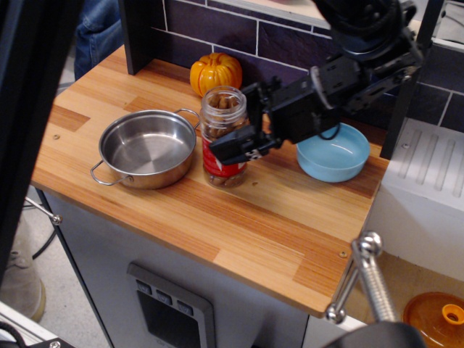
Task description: Pour almonds in pot
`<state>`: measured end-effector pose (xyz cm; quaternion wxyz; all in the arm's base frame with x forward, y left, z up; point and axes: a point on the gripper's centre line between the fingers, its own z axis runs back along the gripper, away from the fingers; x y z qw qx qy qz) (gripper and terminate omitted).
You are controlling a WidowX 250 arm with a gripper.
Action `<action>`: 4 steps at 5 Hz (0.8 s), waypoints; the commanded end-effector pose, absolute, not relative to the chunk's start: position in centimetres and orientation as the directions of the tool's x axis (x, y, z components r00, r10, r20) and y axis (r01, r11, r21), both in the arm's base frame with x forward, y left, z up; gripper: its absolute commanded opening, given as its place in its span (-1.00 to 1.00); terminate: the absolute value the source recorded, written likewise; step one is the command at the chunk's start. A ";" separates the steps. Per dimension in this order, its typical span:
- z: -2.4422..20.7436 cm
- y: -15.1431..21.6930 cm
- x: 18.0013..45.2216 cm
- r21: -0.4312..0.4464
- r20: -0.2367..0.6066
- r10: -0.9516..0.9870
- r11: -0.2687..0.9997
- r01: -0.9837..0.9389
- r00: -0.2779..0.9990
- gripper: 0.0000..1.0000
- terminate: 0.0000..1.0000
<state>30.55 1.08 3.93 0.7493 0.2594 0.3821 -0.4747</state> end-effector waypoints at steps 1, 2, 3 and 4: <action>5.5 3.4 26.9 0.039 -0.852 -0.455 0.436 0.899 0.258 1.00 -1.00; 6.0 3.3 26.6 0.015 -0.816 -0.498 0.487 0.873 0.292 -1.00 -1.00; 7.4 2.0 27.2 -0.044 -0.699 -0.652 0.448 0.893 0.293 -1.00 -1.00; 8.4 1.4 28.1 -0.142 -0.513 -0.819 0.377 0.915 0.258 -1.00 -1.00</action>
